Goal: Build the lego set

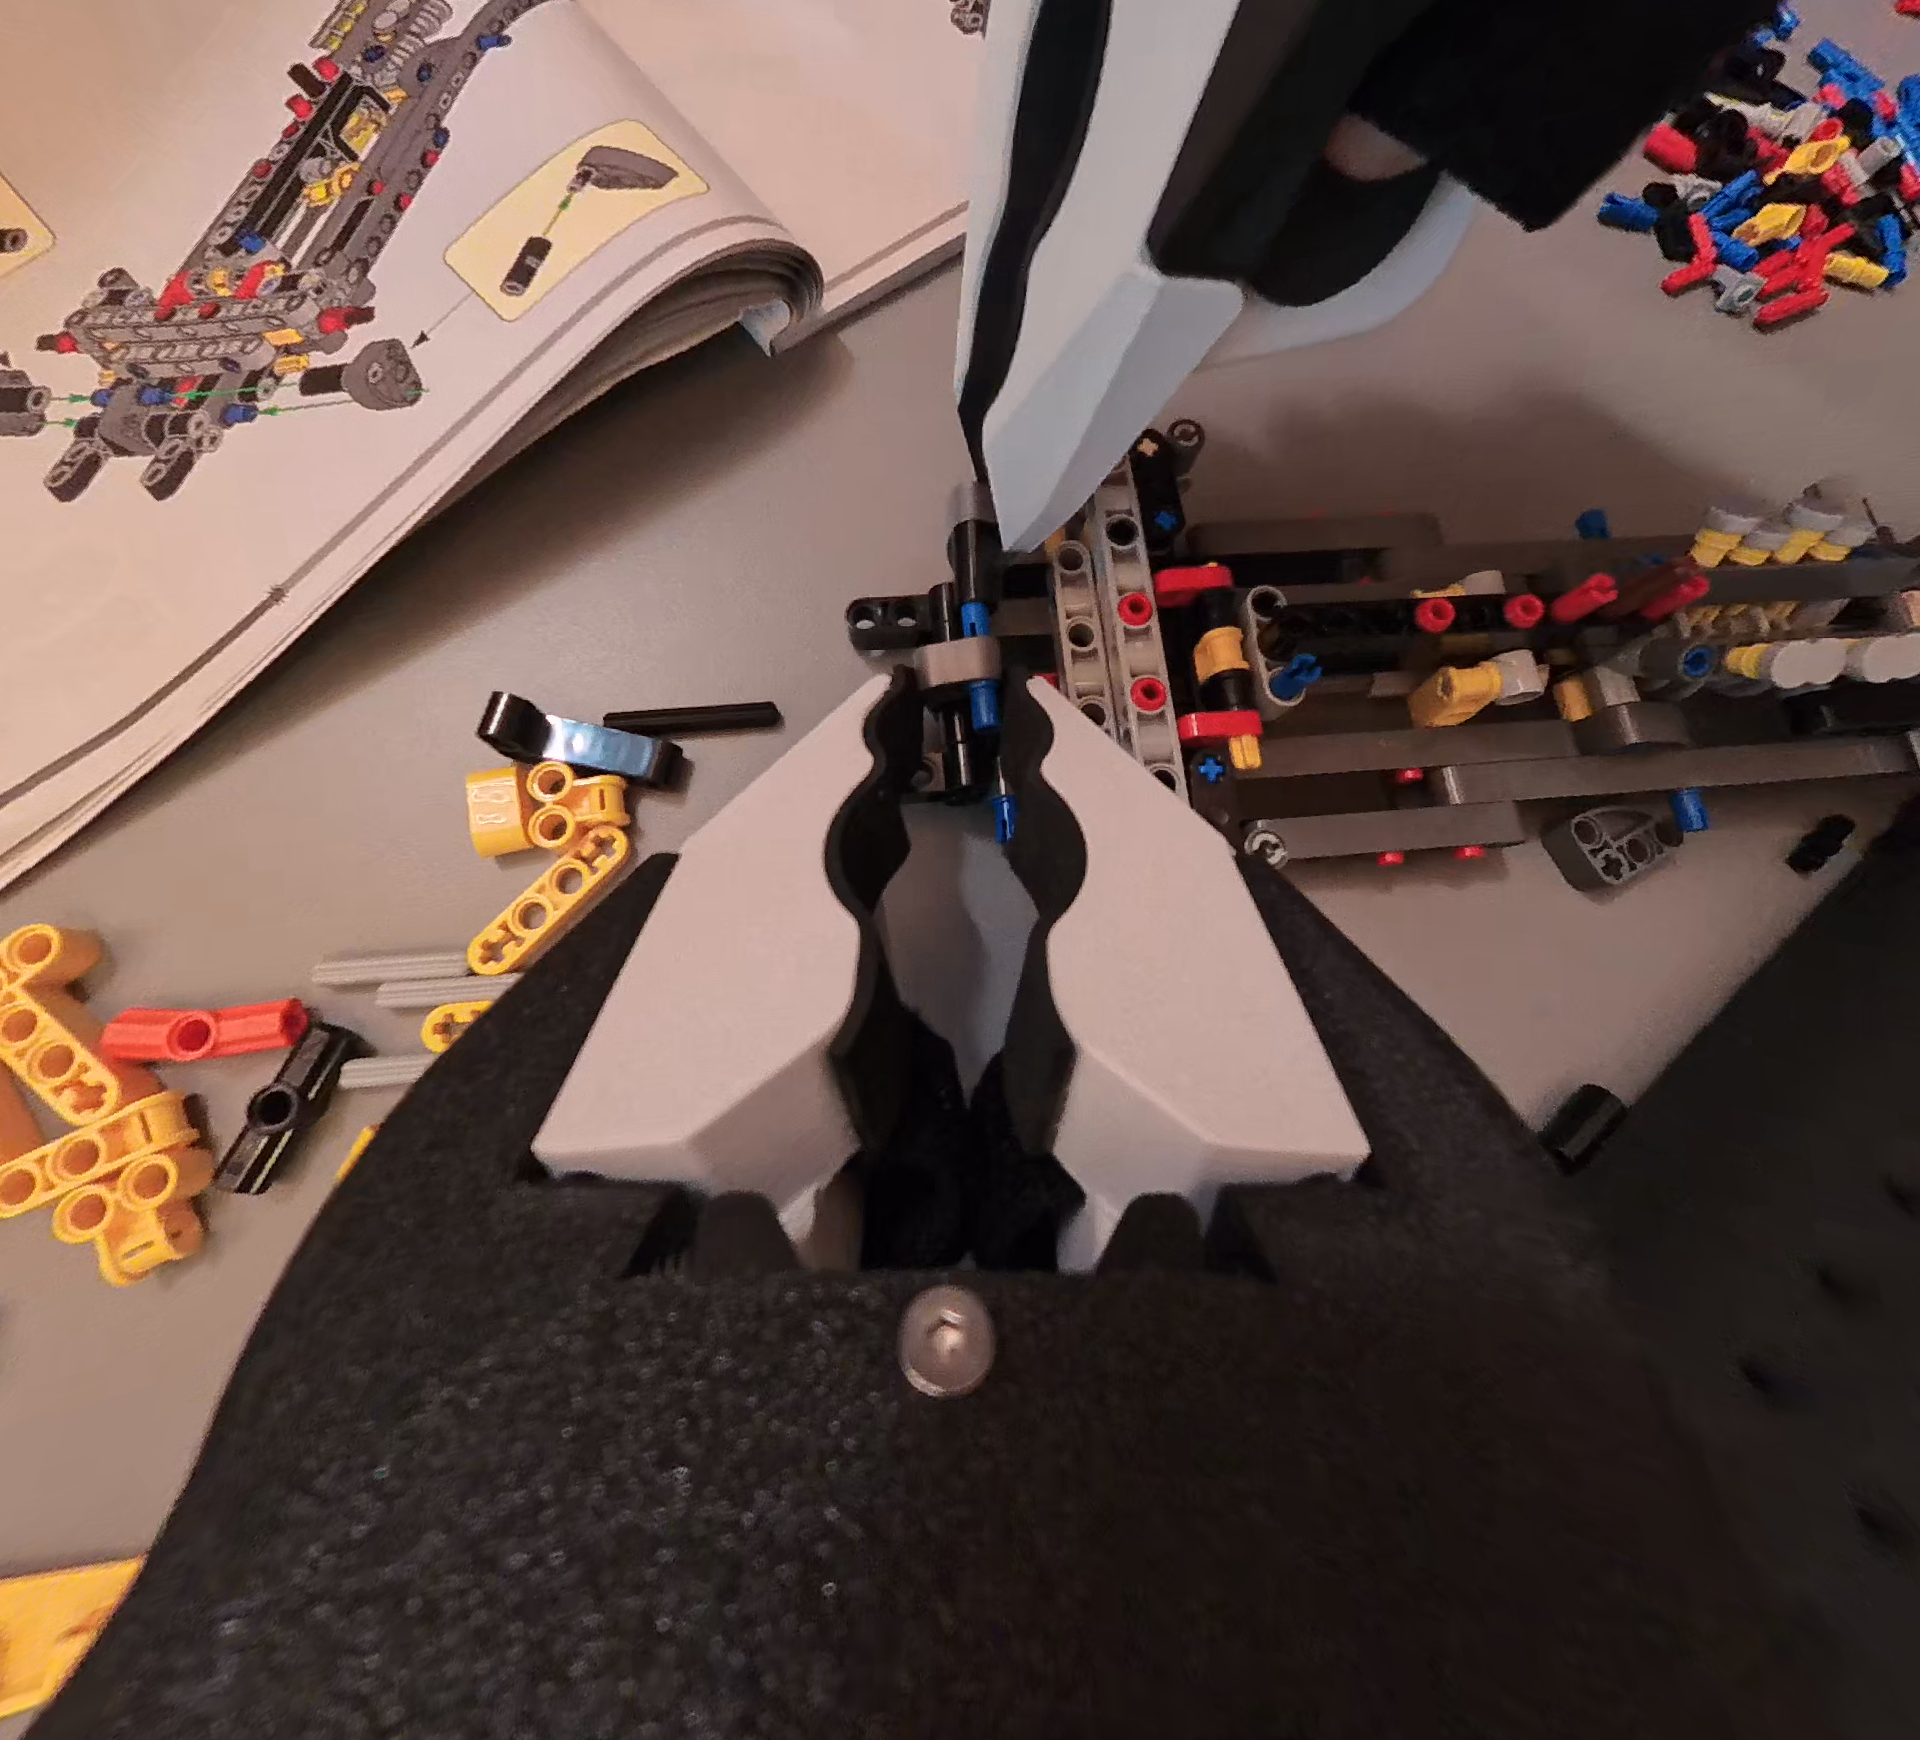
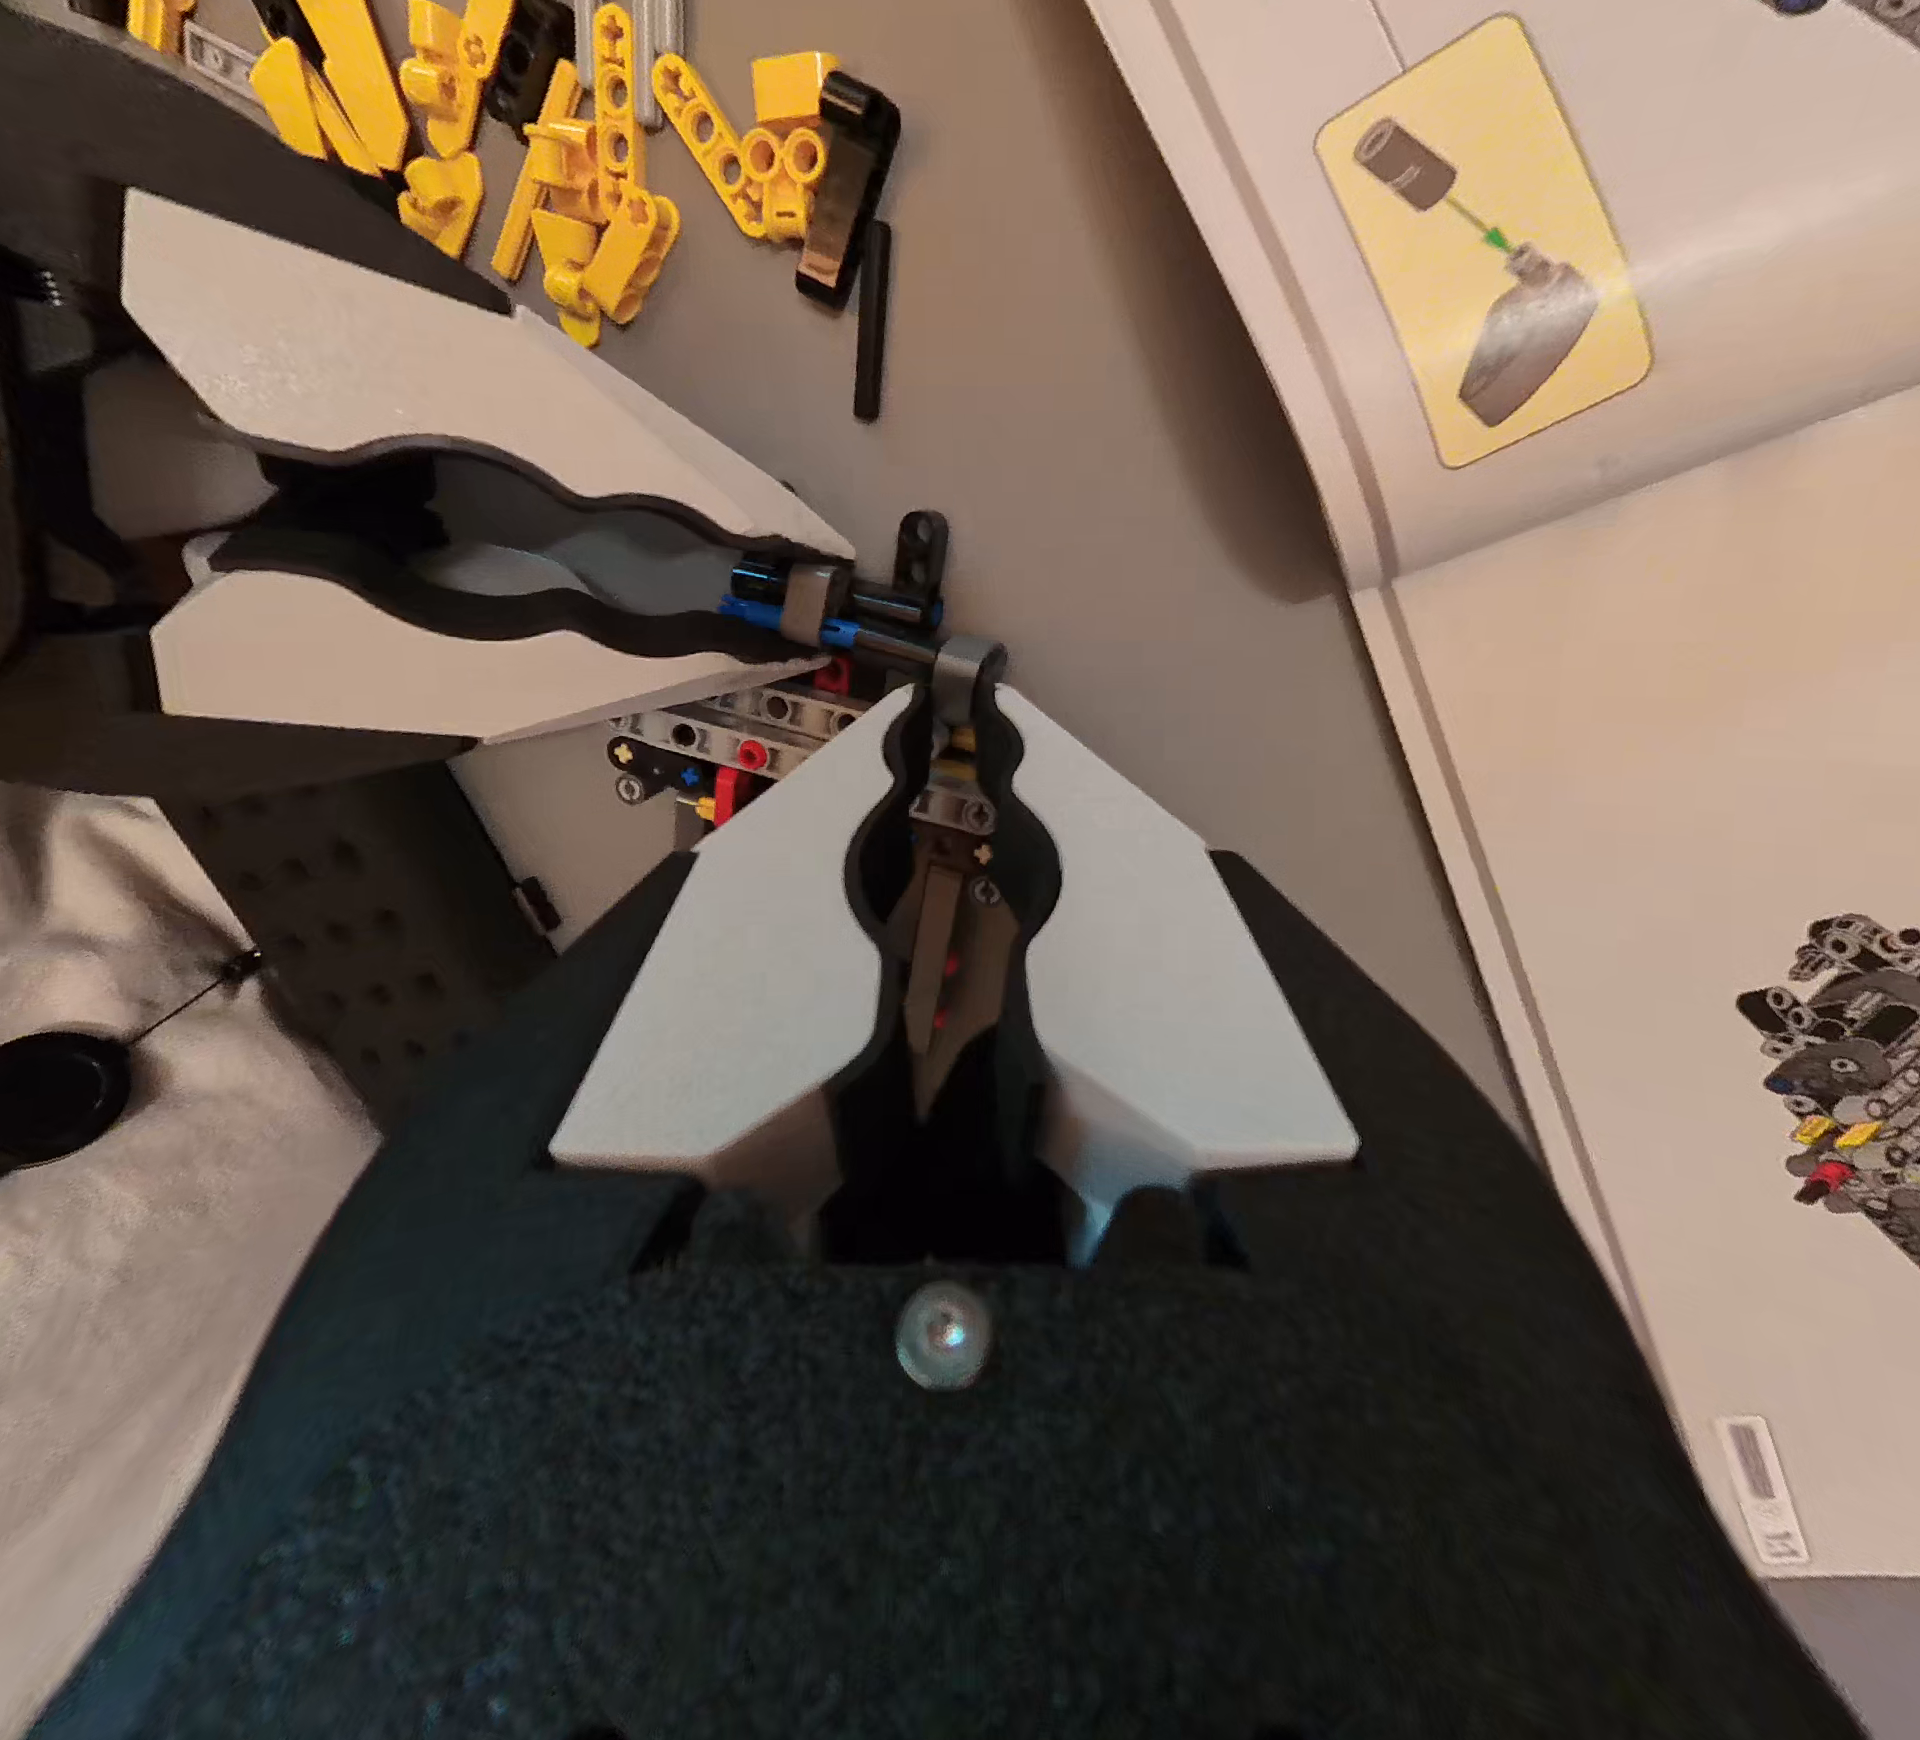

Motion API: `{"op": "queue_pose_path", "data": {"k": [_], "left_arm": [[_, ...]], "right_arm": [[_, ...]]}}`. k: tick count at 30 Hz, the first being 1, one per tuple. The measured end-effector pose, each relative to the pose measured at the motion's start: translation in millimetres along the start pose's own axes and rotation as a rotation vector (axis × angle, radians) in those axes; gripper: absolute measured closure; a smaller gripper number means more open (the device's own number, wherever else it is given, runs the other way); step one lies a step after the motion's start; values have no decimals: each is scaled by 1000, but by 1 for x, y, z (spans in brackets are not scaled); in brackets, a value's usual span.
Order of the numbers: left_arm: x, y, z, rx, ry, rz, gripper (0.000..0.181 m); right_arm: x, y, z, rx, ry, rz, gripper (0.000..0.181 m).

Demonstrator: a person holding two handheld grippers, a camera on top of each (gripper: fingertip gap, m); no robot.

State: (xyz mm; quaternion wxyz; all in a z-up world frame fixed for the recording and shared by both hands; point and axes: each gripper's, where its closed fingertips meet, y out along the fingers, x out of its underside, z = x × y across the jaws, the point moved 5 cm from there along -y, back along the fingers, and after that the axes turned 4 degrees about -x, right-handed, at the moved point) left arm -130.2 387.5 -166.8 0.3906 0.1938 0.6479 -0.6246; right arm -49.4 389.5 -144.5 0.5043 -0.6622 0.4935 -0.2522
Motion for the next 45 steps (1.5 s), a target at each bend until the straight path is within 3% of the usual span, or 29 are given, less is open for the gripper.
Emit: {"op": "queue_pose_path", "data": {"k": [8,14,21,25,33,38,45], "left_arm": [[1,0,2,-41,114,9,168],[1,0,2,-33,89,13,168],[1,0,2,-32,88,14,168],[1,1,2,-34,93,15,168],[1,1,2,-37,96,15,168],[1,1,2,-43,103,16,168],[1,0,3,-55,117,17,168]], "right_arm": [[-2,0,1,-13,16,-2,175],[-1,0,1,4,10,11,174],[2,-1,-5,-100,-2,60,152],[-1,0,-4,-117,48,132,151],[2,2,-9,-4,44,209,149],[3,2,-12,-31,87,249,140],[5,6,-15,90,82,298,144]]}}
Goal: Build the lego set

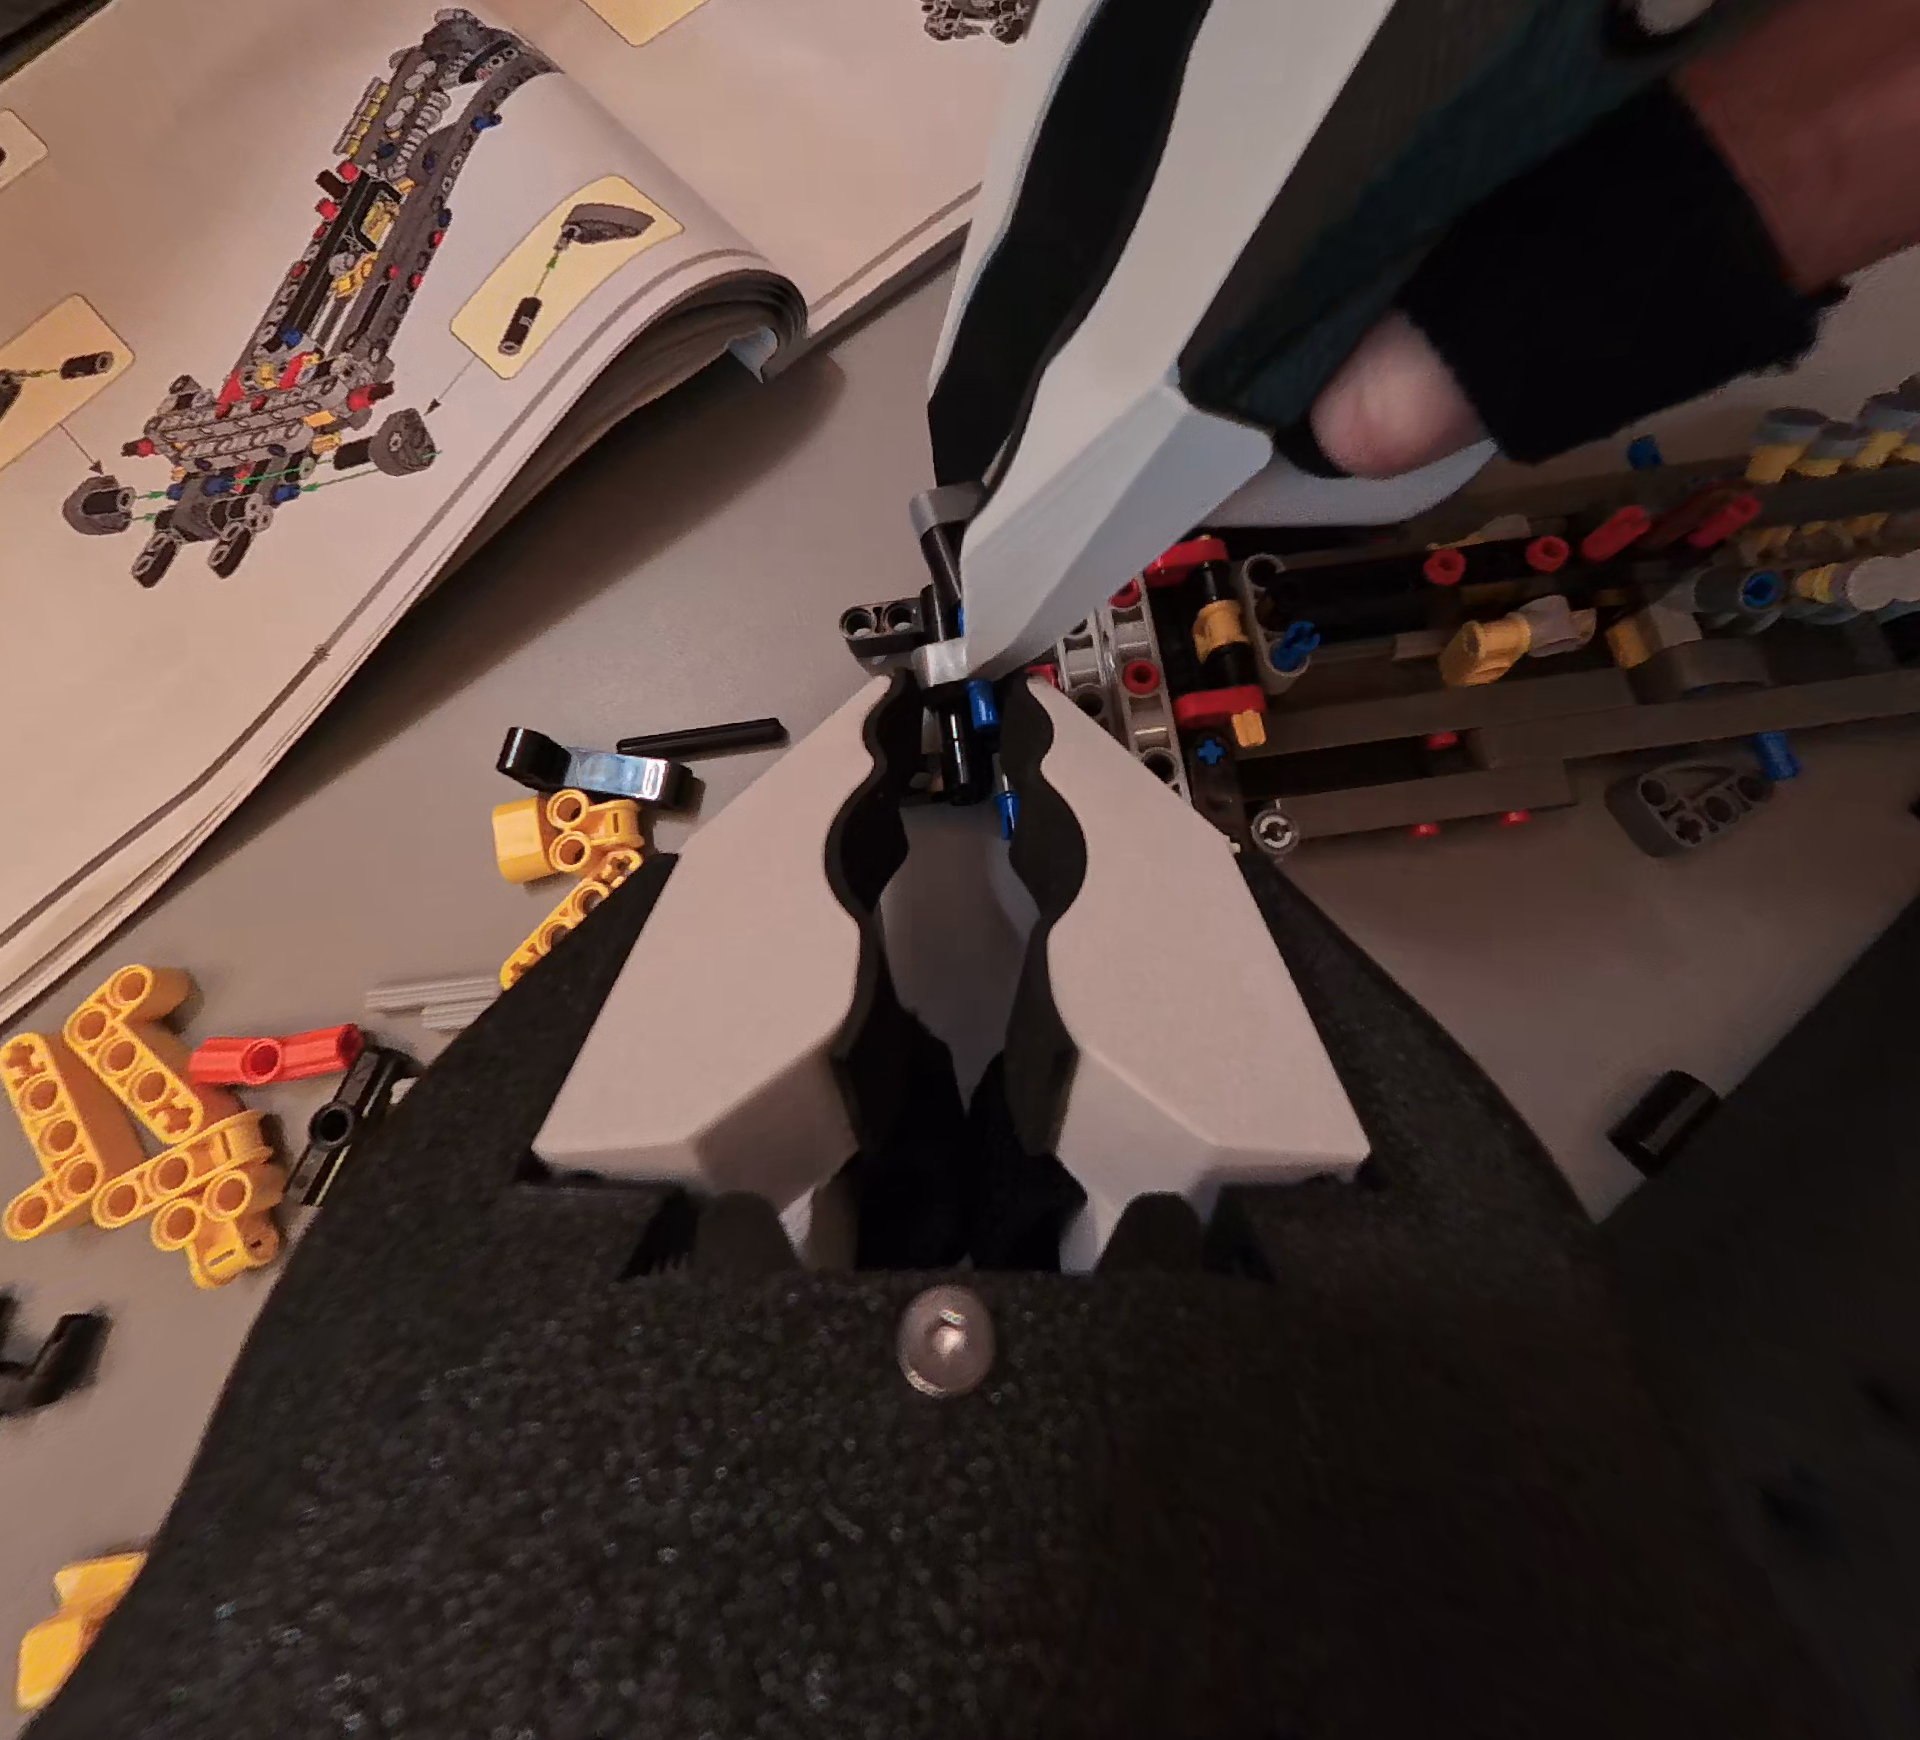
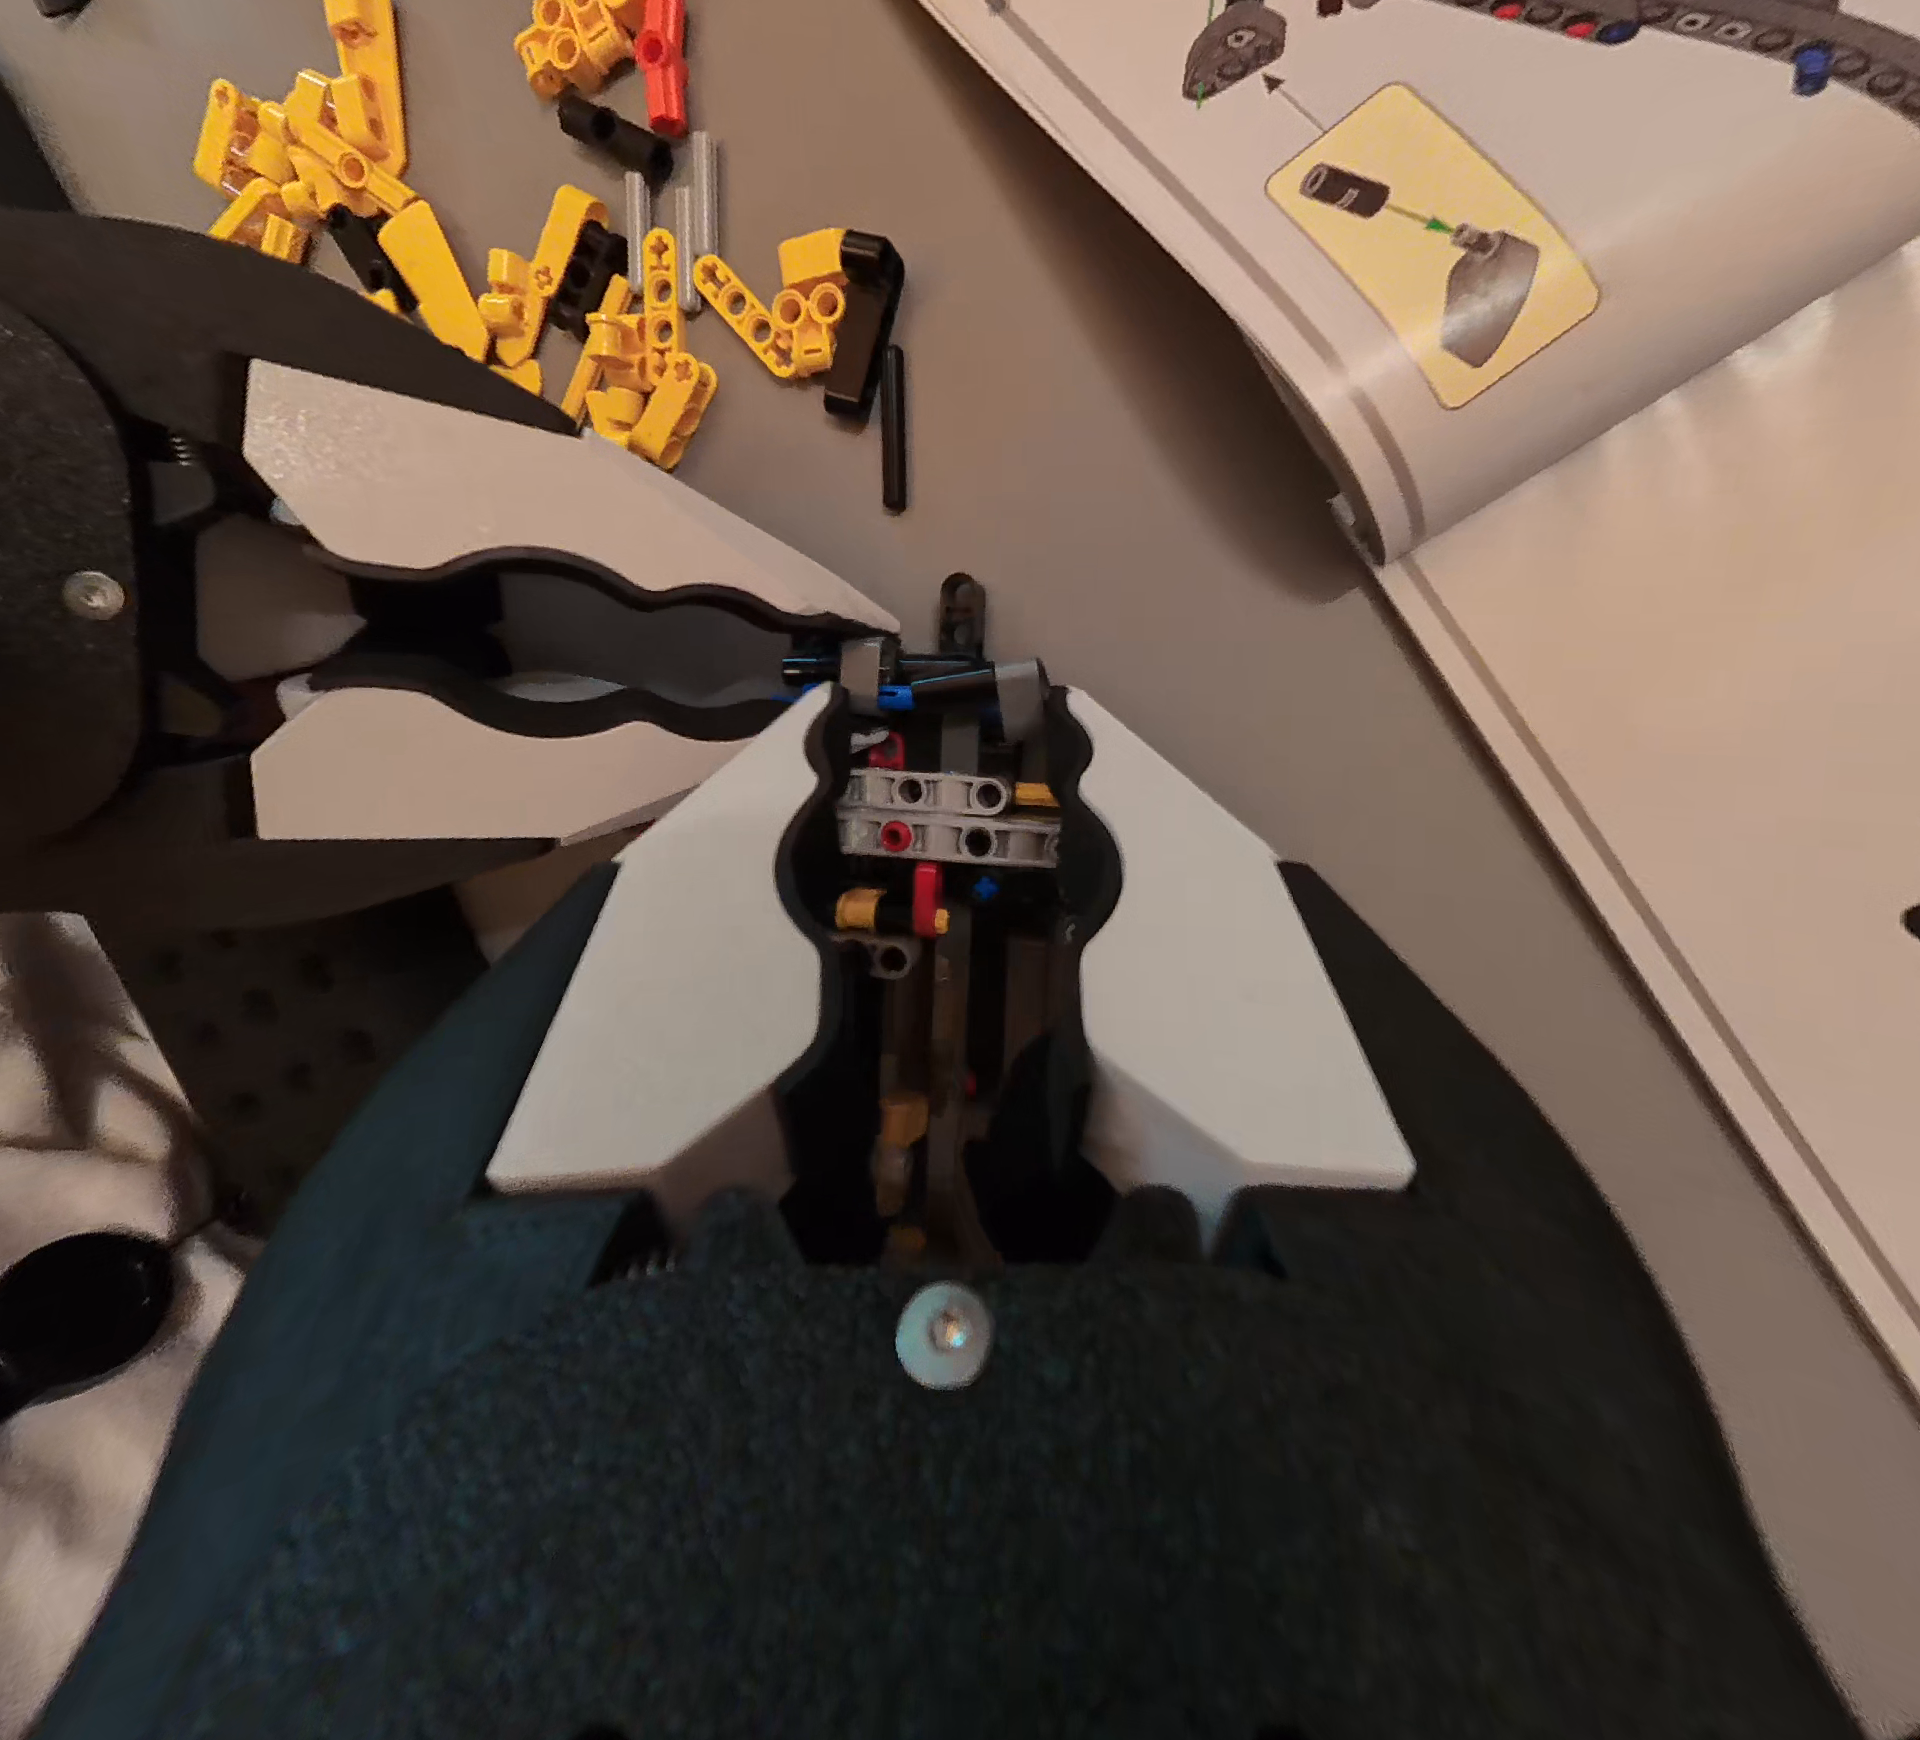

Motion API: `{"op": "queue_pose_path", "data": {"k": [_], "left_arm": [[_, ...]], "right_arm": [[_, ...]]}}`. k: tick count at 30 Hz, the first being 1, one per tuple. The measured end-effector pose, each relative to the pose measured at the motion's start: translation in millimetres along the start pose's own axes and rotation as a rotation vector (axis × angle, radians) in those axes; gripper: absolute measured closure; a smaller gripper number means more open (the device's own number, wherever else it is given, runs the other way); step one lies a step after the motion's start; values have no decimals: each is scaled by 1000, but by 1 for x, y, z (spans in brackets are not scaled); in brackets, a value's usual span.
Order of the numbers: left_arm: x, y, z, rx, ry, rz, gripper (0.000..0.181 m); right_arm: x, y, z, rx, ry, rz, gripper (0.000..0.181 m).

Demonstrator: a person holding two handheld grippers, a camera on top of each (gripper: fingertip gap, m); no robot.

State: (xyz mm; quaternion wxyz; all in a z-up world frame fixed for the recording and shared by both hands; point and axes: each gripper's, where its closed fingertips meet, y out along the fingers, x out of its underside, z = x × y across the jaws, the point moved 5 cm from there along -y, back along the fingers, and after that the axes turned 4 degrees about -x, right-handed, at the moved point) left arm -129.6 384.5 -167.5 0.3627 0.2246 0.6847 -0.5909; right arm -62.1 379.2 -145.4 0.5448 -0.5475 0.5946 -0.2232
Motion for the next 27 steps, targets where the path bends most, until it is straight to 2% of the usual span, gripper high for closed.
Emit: {"op": "queue_pose_path", "data": {"k": [7,27], "left_arm": [[0,0,1,-12,17,1,168],[0,1,2,32,-7,-3,168]], "right_arm": [[5,1,1,-18,100,38,143],[6,0,3,-65,65,-12,144]]}}
